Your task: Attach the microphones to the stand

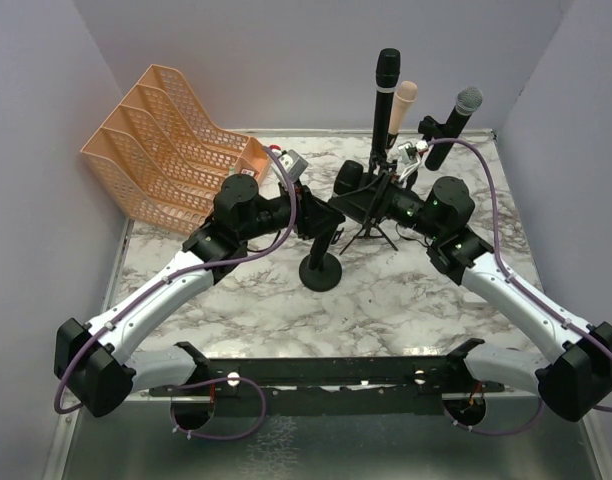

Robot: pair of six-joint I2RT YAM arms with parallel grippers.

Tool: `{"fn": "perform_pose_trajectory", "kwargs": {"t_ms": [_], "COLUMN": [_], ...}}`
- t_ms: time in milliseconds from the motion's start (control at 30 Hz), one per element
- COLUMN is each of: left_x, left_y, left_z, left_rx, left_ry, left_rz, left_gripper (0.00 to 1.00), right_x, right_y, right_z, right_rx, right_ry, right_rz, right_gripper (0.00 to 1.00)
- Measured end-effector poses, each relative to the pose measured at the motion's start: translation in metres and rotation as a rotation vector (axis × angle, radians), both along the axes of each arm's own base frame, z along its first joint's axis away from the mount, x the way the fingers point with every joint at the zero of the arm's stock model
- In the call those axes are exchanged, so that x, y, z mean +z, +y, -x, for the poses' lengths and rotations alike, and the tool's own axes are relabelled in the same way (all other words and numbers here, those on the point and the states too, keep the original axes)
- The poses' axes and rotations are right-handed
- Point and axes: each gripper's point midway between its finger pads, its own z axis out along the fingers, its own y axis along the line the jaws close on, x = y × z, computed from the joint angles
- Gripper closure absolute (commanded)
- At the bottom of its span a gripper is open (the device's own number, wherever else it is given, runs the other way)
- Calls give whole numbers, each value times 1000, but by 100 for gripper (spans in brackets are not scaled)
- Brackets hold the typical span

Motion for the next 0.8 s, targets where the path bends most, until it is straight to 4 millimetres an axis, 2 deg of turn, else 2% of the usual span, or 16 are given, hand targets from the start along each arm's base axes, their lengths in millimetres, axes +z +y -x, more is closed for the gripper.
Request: {"fn": "perform_pose_trajectory", "kwargs": {"t_ms": [133,300,333,433,500,533,667,800], "left_x": [7,8,8,12,11,10,6,-2], "left_y": [-7,-10,-11,-10,-9,-9,-8,-4], "left_z": [7,8,8,8,8,9,16,23], "left_rx": [-45,-58,-58,-50,-46,-45,-67,-67], "left_ry": [-22,-28,-29,-19,-23,-25,-59,-94], "left_rz": [24,33,34,58,61,61,43,14], "left_gripper": [100,100,98,77,58,52,37,31], "right_x": [0,11,13,13,13,12,11,18], "right_y": [3,7,7,6,6,6,-3,-18], "right_z": [-3,0,1,0,1,1,-1,-8], "right_rx": [-4,12,15,7,9,9,-48,-144], "right_ry": [18,10,3,-17,-24,-27,-77,-166], "right_rz": [-19,-65,-73,-80,-80,-78,-63,-26], "right_gripper": [36,65,71,86,92,94,98,99]}}
